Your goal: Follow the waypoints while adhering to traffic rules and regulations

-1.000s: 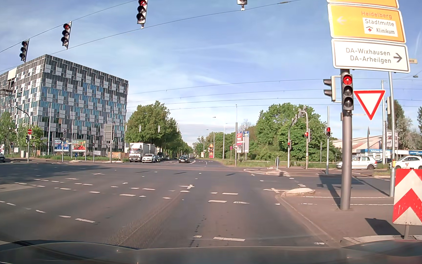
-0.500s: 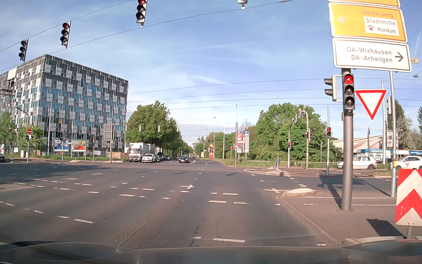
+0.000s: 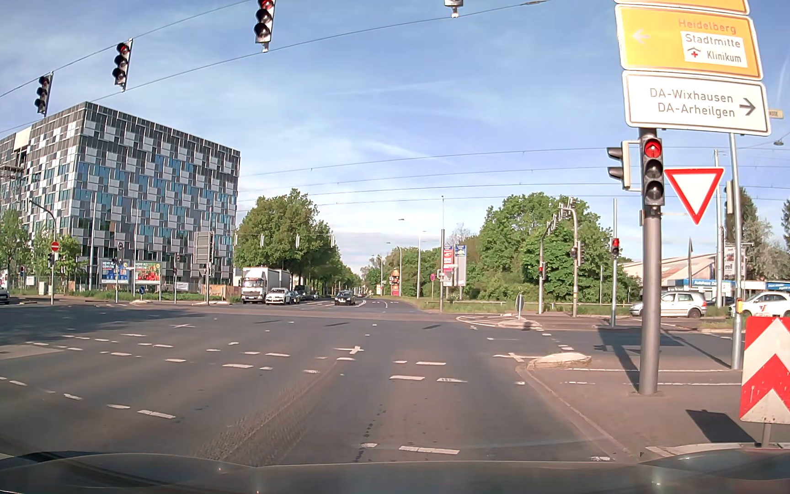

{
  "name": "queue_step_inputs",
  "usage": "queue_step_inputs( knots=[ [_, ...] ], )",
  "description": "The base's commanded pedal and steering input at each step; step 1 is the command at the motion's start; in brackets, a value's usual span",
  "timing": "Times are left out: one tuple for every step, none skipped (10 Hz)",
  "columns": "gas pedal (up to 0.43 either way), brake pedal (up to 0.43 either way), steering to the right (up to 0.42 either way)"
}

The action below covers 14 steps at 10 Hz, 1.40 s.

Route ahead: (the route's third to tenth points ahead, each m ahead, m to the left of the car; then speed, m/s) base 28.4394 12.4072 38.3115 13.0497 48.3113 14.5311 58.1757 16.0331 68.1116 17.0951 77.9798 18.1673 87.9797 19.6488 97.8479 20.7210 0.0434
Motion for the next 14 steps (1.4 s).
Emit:
queue_step_inputs(
  knots=[
    [0.000,0.067,-0.015],
    [0.000,0.067,-0.015],
    [0.000,0.067,-0.015],
    [0.000,0.067,-0.015],
    [0.000,0.067,-0.015],
    [0.000,0.067,-0.015],
    [0.000,0.073,-0.015],
    [0.000,0.073,-0.015],
    [0.000,0.073,-0.015],
    [0.000,0.073,-0.015],
    [0.000,0.079,-0.015],
    [0.000,0.091,-0.015],
    [0.000,0.098,-0.015],
    [0.000,0.098,-0.015]
  ],
)
